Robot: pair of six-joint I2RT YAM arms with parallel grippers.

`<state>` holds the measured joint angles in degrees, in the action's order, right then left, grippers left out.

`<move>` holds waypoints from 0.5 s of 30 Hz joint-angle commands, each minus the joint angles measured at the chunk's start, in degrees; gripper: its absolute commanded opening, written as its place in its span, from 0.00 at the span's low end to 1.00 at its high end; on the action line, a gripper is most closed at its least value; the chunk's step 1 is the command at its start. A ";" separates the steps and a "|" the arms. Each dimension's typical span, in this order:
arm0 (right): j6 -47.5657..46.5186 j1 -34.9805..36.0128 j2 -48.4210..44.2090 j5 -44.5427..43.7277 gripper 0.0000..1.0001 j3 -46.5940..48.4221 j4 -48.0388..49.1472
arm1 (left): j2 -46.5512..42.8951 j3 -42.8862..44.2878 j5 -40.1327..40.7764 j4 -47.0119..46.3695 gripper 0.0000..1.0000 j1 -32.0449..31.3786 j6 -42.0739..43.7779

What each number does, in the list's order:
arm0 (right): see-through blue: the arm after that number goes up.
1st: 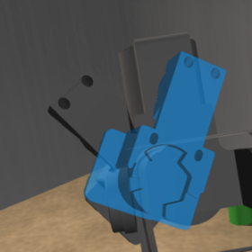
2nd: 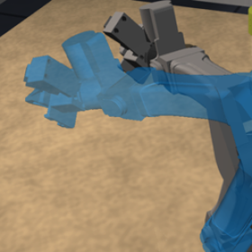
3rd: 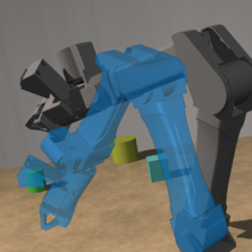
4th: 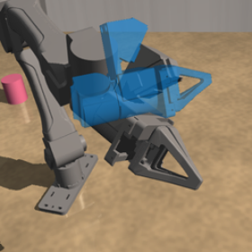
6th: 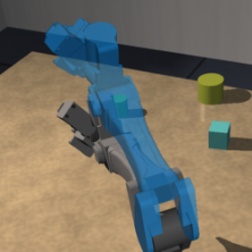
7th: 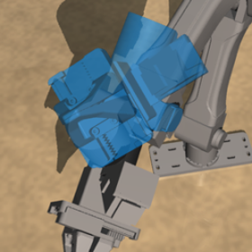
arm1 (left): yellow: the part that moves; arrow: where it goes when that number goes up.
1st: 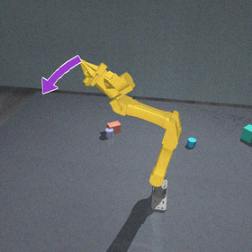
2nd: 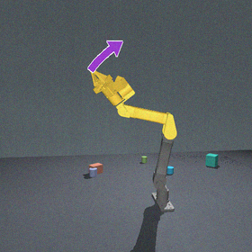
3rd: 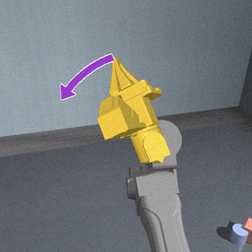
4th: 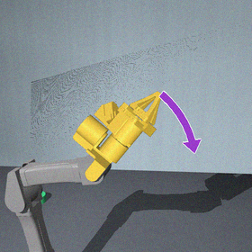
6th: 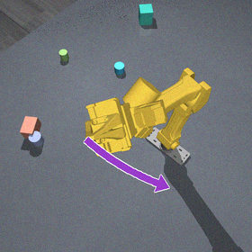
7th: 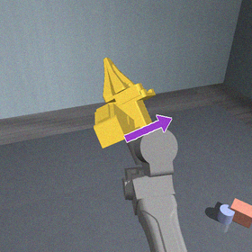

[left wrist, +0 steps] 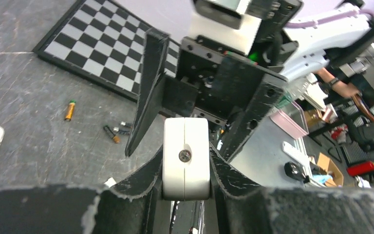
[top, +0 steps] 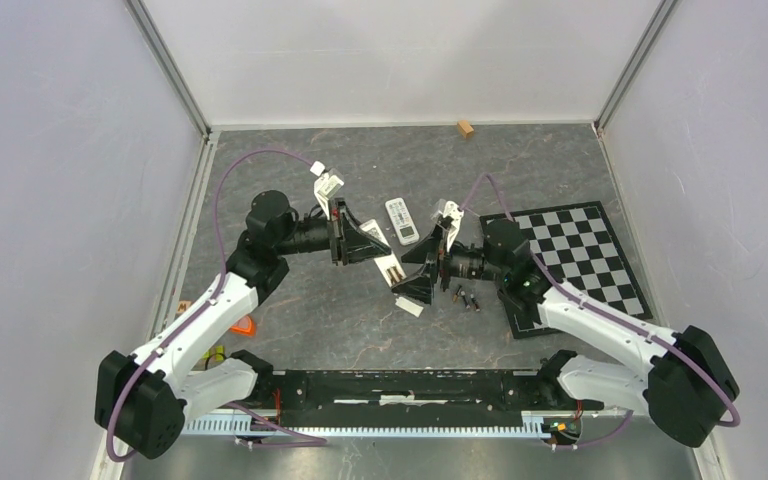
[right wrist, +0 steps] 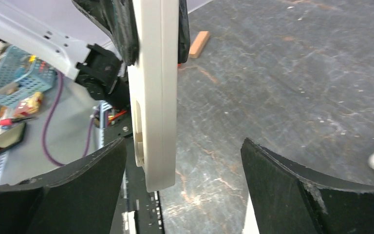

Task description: Load the batteries into the remote control

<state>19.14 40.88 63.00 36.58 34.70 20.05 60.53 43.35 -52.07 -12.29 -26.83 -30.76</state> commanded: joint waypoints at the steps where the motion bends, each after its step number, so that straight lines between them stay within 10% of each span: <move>1: 6.30 0.50 1.45 8.68 0.88 2.84 5.43 | -0.60 0.51 -7.13 -10.20 0.02 -0.50 -3.99; 9: 15.60 1.39 2.90 12.10 0.48 2.94 14.20 | -0.82 -0.06 -7.21 -14.27 0.09 -0.69 -9.12; 15: 24.09 1.39 2.40 5.51 0.32 0.26 23.10 | -0.44 -2.23 1.68 -22.50 0.44 -0.75 -19.36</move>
<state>36.01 42.02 65.76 46.02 35.14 33.01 60.53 42.61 -55.94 -25.36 -27.40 -40.40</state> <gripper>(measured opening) 0.336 0.381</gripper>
